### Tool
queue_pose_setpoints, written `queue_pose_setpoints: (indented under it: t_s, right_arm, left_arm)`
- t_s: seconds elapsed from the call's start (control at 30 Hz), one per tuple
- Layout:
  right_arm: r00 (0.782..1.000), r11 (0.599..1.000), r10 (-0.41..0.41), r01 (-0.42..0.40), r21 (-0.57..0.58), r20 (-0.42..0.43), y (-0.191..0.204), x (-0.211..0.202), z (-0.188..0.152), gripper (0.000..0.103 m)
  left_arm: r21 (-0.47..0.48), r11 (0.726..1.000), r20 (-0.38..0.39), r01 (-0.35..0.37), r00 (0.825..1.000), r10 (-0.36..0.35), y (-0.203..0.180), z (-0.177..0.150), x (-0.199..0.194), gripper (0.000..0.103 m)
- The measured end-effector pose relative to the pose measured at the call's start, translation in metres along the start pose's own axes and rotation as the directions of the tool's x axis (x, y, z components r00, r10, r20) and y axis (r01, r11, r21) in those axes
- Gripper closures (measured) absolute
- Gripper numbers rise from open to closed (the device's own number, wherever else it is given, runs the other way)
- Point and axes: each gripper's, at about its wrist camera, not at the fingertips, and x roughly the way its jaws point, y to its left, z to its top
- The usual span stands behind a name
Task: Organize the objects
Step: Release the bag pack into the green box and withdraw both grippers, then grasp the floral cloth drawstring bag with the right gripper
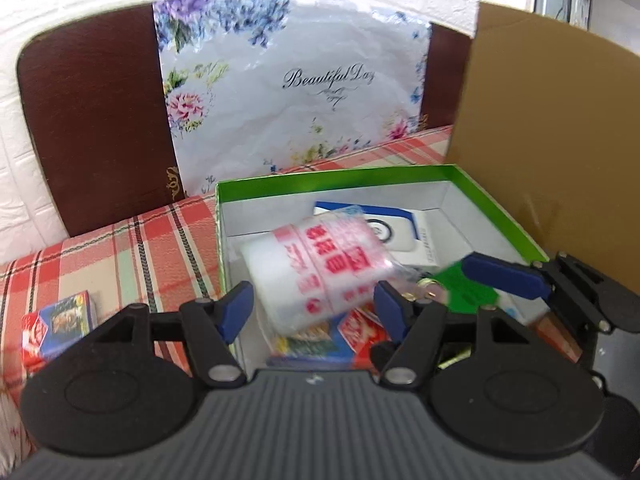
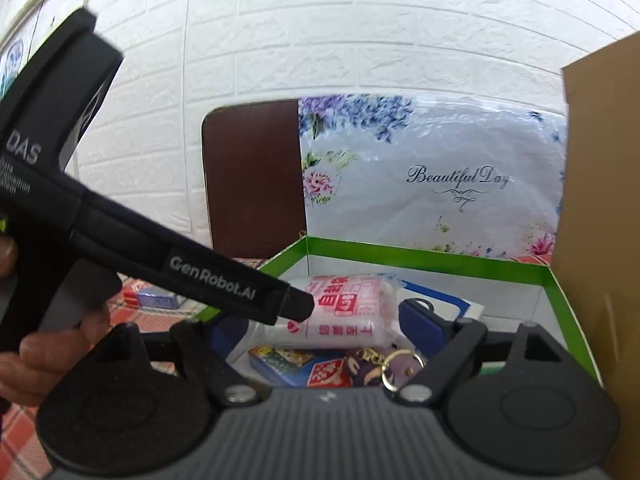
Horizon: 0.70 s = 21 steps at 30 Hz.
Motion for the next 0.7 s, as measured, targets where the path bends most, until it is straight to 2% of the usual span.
queue_pose_setpoints:
  t_s: [0.2,0.3,0.47,0.63,0.7]
  right_arm:
    - [1.000,0.999,-0.017,0.016,0.035,0.013,0.016,-0.046,-0.021,0.017]
    - [0.999,0.999,-0.013,0.015,0.037,-0.039,0.019,-0.054,-0.034,0.017]
    - [0.987,0.998,-0.011,0.021,0.057,-0.160,0.018,-0.059,-0.054,0.019]
    - [0.957,0.997,0.029,-0.008,0.075,-0.288,0.025,-0.053,-0.077,0.025]
    - [0.955,0.999,0.028,-0.016,0.044,-0.294,0.035,-0.053,-0.079,0.025]
  left_arm:
    - [0.027,1.000,0.016,-0.016,1.000,0.016,-0.015,-0.022,-0.033,0.035]
    - [0.040,0.998,-0.011,-0.046,0.999,0.047,-0.023,-0.040,-0.042,0.035]
    - [0.005,0.995,-0.084,-0.095,0.992,0.095,-0.016,-0.072,-0.046,0.035]
    - [-0.029,0.983,-0.164,-0.182,0.971,0.175,0.005,-0.106,-0.049,0.035]
    - [-0.038,0.975,-0.180,-0.218,0.962,0.208,0.015,-0.117,-0.054,0.035]
